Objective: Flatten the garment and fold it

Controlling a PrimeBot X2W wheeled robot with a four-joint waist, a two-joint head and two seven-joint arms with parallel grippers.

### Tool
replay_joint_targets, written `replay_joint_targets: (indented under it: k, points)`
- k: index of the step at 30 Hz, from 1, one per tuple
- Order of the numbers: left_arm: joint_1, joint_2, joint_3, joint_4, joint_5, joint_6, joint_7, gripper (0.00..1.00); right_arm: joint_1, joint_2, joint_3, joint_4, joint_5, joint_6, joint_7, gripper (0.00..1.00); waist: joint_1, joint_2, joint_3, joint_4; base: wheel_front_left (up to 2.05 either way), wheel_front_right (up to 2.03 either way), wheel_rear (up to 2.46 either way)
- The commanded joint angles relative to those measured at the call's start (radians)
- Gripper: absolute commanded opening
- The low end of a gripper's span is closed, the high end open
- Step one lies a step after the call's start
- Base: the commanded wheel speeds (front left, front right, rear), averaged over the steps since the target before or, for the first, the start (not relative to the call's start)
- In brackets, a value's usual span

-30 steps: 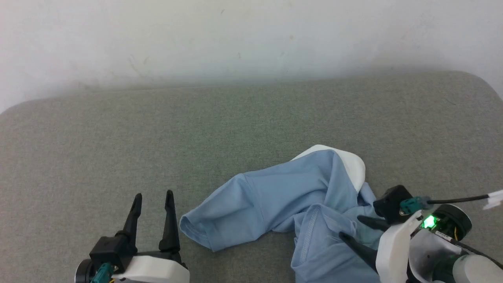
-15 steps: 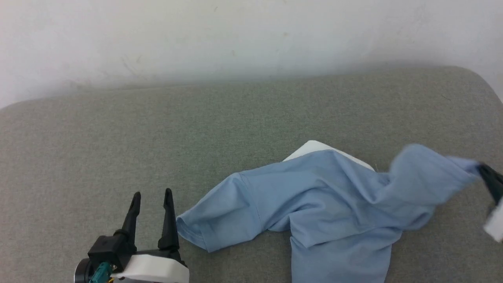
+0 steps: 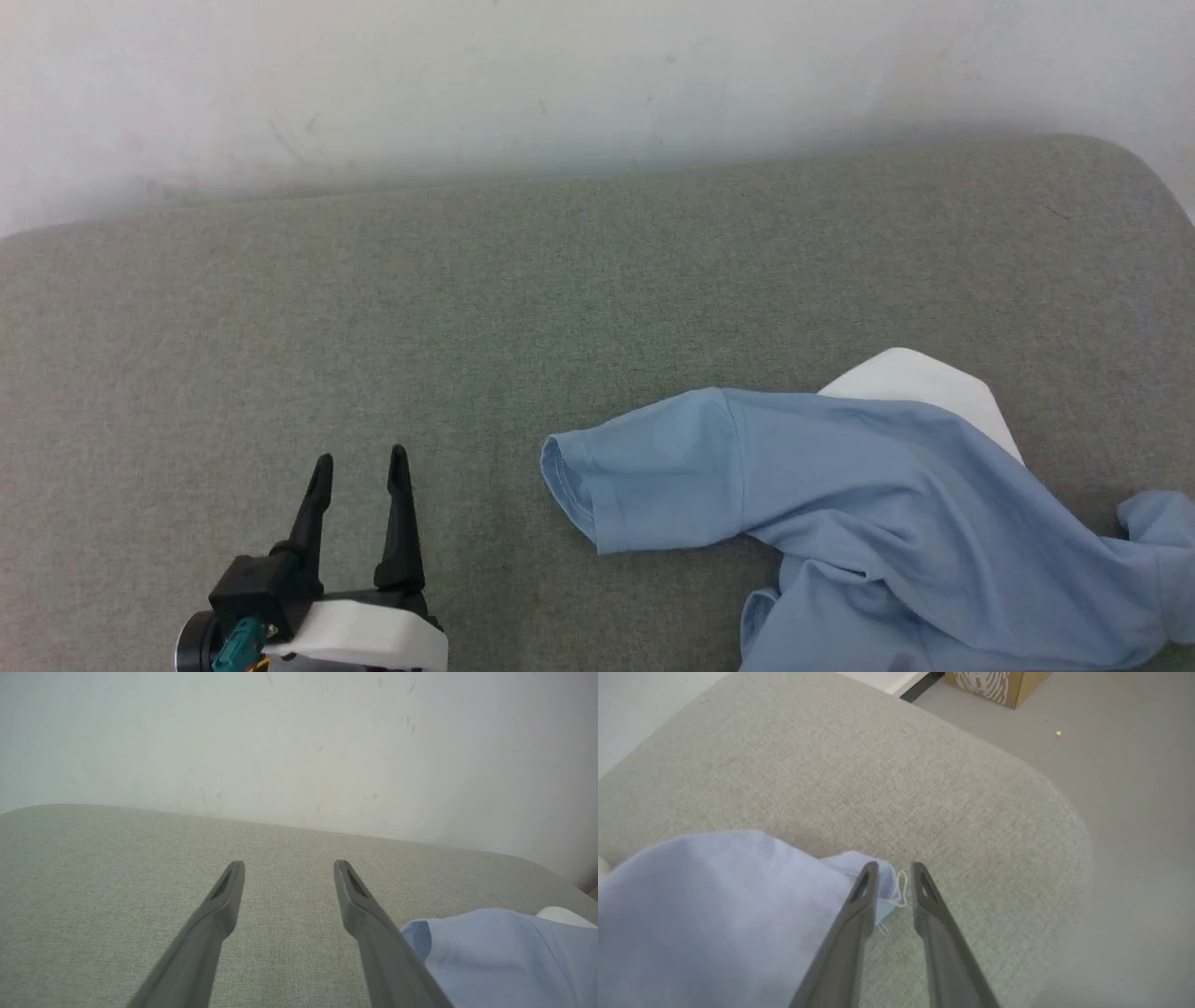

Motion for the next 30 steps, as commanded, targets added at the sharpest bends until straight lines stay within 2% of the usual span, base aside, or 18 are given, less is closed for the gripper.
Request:
replay_joint_targets:
  k: [1,2,6,10,14,19,23,30]
  points:
    - [-0.018,0.003,0.004,0.006,0.007,-0.004,-0.005,1.00,-0.037,0.001,0.008,-0.001,0.001,-0.001,-0.069,1.00,-0.0001,0.0000,-0.004,-0.002,0.00,0.00,0.00]
    - [-0.018,0.003,0.004,0.006,0.007,-0.004,-0.005,1.00,-0.037,0.001,0.008,-0.001,0.001,-0.001,-0.069,1.00,-0.0001,0.0000,-0.004,-0.002,0.00,0.00,0.00]
    - [-0.011,0.010,0.008,0.011,0.006,-0.002,-0.005,1.00,-0.053,0.005,0.037,-0.066,-0.004,-0.001,-0.247,1.00,-0.0001,0.0000,-0.019,-0.003,0.00,0.00,0.00]
    - [-0.009,0.025,0.010,0.007,0.010,0.003,0.011,1.00,-0.029,0.025,0.143,-0.198,-0.043,-0.001,-0.329,1.00,-0.0001,0.0000,-0.033,-0.005,0.00,0.00,0.00]
    - [-0.019,0.041,0.008,-0.001,0.015,0.004,0.037,1.00,0.032,0.070,0.259,-0.373,-0.126,-0.001,-0.334,1.00,-0.0001,0.0000,-0.045,-0.008,0.00,0.00,0.00]
    - [-0.051,0.061,-0.016,0.008,0.025,-0.011,0.085,1.00,0.123,0.118,0.412,-0.556,-0.199,-0.001,-0.281,1.00,-0.0001,0.0000,-0.055,-0.014,0.00,0.00,0.00]
    - [-0.111,0.067,-0.072,0.036,0.033,-0.051,0.153,1.00,0.182,0.141,0.491,-0.668,-0.218,-0.001,-0.247,1.00,-0.0001,0.0000,-0.053,-0.019,0.00,0.00,0.00]
    - [-0.302,0.060,-0.239,0.157,0.036,-0.163,0.363,1.00,0.211,0.155,0.548,-0.771,-0.227,-0.001,-0.190,1.00,-0.0001,0.0000,-0.026,-0.042,0.00,0.00,0.00]
